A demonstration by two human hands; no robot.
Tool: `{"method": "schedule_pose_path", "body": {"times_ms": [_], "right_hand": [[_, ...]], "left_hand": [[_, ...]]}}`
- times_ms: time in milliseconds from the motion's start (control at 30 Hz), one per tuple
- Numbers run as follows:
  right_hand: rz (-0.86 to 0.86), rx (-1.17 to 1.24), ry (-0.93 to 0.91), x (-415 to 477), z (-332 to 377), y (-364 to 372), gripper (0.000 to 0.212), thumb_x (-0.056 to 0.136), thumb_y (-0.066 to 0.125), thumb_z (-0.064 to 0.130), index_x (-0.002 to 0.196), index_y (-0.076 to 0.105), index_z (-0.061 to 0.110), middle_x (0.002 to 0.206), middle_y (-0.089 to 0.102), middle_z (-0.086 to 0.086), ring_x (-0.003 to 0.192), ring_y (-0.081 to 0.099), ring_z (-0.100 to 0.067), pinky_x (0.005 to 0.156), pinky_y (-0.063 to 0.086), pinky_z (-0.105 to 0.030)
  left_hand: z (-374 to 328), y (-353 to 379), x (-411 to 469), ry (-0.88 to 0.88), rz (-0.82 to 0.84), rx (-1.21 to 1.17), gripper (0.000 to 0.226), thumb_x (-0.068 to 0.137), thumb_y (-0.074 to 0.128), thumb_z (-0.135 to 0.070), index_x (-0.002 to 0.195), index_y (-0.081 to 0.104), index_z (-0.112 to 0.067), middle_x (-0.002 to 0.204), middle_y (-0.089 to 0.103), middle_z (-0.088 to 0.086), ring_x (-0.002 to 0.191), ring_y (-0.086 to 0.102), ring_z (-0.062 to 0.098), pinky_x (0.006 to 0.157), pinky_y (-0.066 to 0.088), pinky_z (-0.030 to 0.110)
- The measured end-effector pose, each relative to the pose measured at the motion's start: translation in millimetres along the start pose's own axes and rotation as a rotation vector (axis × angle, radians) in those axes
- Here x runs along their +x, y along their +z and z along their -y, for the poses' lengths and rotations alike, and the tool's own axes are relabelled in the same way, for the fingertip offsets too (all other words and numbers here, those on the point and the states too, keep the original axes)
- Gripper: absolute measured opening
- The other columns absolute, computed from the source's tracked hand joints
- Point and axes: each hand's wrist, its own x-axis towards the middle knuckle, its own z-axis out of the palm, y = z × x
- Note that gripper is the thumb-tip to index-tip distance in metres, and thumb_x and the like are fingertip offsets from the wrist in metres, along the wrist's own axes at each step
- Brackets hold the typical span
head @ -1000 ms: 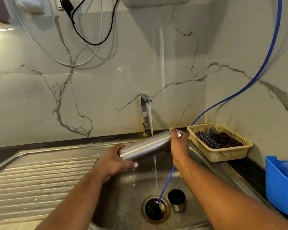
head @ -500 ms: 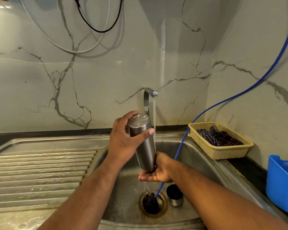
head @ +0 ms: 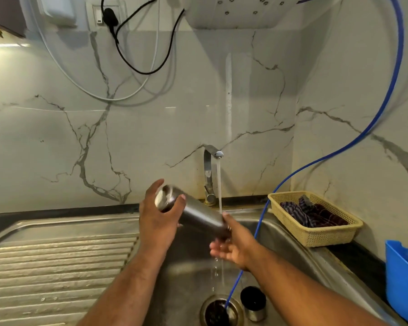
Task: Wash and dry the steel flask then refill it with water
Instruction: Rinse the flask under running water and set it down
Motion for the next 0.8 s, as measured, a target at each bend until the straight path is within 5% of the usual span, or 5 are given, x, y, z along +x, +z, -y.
{"method": "schedule_pose_path", "body": {"times_ms": [133,233,400,500,800], "right_hand": [[-0.05,0.199,-0.263,8,19,-12,0.05,0.088,0.076,0.034,0.131,0.059,0.014,0.118,0.066,-0.018,0.109,0.066,-0.034,0.087,0.061,-0.048],[0.062,0.177,-0.227,11,19,-11,0.093,0.079,0.084,0.028,0.154,0.031,0.045,0.127,0.058,-0.016,0.113,0.062,-0.039,0.081,0.061,-0.056],[0.029,-0.406,-0.405,13,3,13,0.109,0.071,0.092,0.023,0.155,0.026,0.039,0.127,0.063,-0.001,0.101,0.067,-0.017,0.082,0.06,-0.037],[-0.028,-0.624,-0.44,18,-11,13,0.076,0.067,0.093,0.03,0.132,0.053,0.03,0.114,0.068,0.007,0.095,0.066,-0.007,0.086,0.058,-0.03],[-0.198,-0.698,-0.488,20,-5,1,0.077,0.065,0.095,0.039,0.129,0.054,0.029,0.119,0.067,0.007,0.102,0.065,-0.011,0.088,0.055,-0.027]], "left_hand": [[11,-13,-7,-0.291,0.236,-0.146,0.052,0.073,0.082,-0.037,0.118,0.06,-0.026,0.125,0.059,0.007,0.105,0.067,0.024,0.081,0.063,0.04],[29,-15,-9,-0.482,0.505,-0.12,0.054,0.071,0.089,-0.028,0.117,0.063,-0.02,0.123,0.063,0.013,0.107,0.068,0.033,0.085,0.062,0.051],[63,7,-16,-0.39,0.901,0.456,0.074,0.061,0.096,-0.039,0.126,0.065,-0.026,0.11,0.076,-0.005,0.103,0.072,0.009,0.093,0.058,0.033],[75,16,-11,-0.359,0.895,0.584,0.047,0.074,0.085,-0.038,0.118,0.069,-0.03,0.105,0.076,-0.01,0.097,0.07,0.0,0.094,0.055,0.025],[77,18,-8,-0.23,0.721,0.628,0.045,0.088,0.076,-0.031,0.13,0.06,-0.03,0.11,0.069,-0.012,0.103,0.063,-0.003,0.092,0.047,0.015]]}}
